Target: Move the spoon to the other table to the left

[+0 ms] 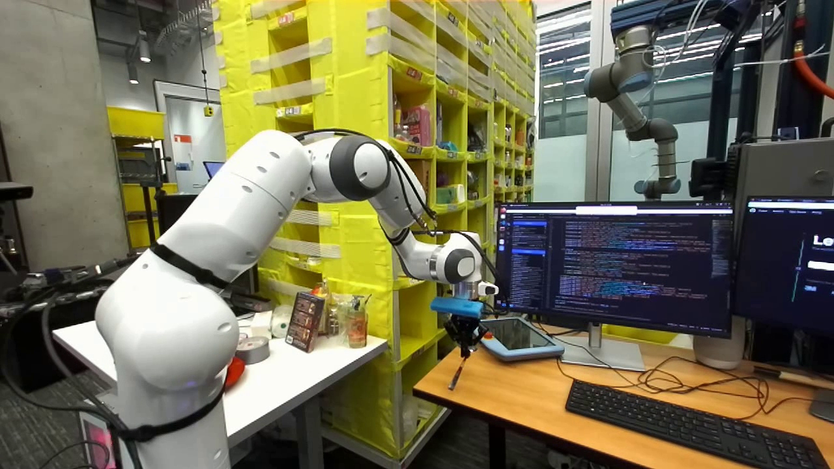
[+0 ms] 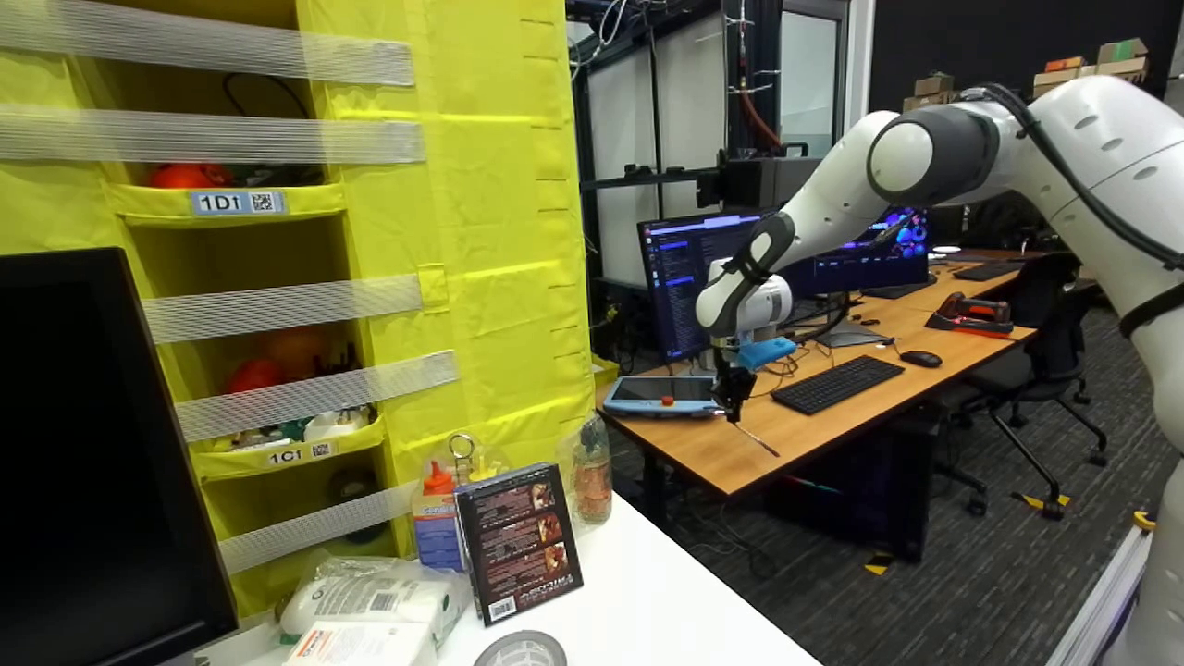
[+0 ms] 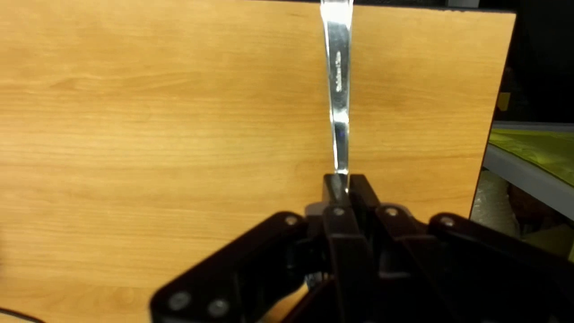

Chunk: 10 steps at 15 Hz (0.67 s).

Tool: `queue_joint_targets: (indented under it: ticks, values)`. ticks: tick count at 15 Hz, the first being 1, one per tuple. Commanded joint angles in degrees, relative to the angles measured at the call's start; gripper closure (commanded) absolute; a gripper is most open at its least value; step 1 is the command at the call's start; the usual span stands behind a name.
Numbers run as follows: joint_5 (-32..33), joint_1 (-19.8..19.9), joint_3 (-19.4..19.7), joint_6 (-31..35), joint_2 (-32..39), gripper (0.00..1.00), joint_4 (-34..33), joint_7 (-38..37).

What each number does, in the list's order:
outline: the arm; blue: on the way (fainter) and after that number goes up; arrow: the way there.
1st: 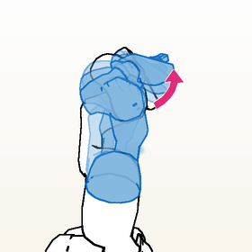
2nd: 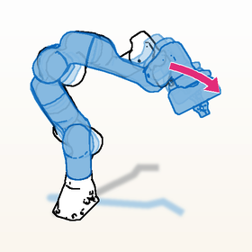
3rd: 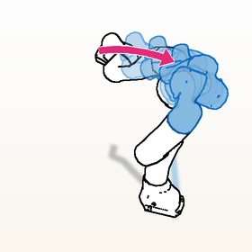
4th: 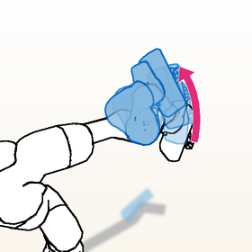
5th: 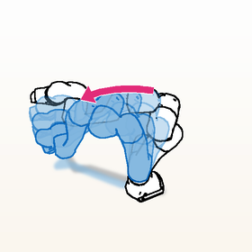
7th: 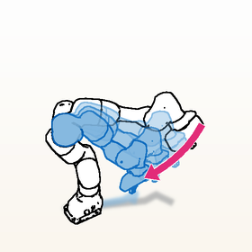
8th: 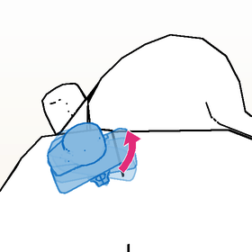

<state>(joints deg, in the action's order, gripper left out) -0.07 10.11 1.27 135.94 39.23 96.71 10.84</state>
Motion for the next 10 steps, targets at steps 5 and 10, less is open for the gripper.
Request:
queue_joint_targets:
  ticks: [5,10]
  values:
    - [9.58,-5.83,3.50,13.30,-9.00,0.98,18.55,-3.09]
    - [18.61,-17.20,7.53,21.60,-10.42,0.98,27.62,-15.42]
